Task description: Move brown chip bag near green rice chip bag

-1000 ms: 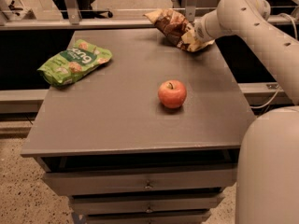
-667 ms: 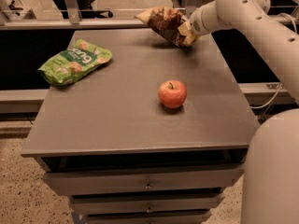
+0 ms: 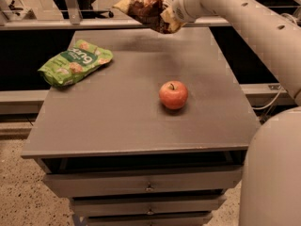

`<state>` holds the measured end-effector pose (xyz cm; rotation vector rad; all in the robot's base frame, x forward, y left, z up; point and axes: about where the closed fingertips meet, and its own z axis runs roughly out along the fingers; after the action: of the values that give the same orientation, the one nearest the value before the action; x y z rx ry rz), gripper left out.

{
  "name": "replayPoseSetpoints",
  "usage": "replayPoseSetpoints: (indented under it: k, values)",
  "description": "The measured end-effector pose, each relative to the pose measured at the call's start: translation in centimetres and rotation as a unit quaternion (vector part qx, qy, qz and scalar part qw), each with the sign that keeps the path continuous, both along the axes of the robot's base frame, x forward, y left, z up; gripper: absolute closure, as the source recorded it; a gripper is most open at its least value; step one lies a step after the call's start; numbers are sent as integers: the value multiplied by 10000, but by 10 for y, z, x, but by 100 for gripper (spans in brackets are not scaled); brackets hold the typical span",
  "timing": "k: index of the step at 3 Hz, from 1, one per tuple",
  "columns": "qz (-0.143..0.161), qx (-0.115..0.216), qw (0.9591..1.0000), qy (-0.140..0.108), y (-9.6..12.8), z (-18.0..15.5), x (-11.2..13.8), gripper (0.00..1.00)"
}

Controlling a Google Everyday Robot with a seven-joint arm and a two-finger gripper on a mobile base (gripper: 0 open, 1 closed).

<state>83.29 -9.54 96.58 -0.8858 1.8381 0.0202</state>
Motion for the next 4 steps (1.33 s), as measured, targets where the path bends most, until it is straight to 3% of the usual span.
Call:
replayPoseSetpoints:
  k: [1,2,3,4]
  values:
    - [16,-63,9999,86,40,-8,4,100]
    - [217,22,9994,281,85,-19,-3,100]
    - [604,148,9968,504,130,-30,-18,100]
    - [1112,285,9905,754,171,-42,-39,100]
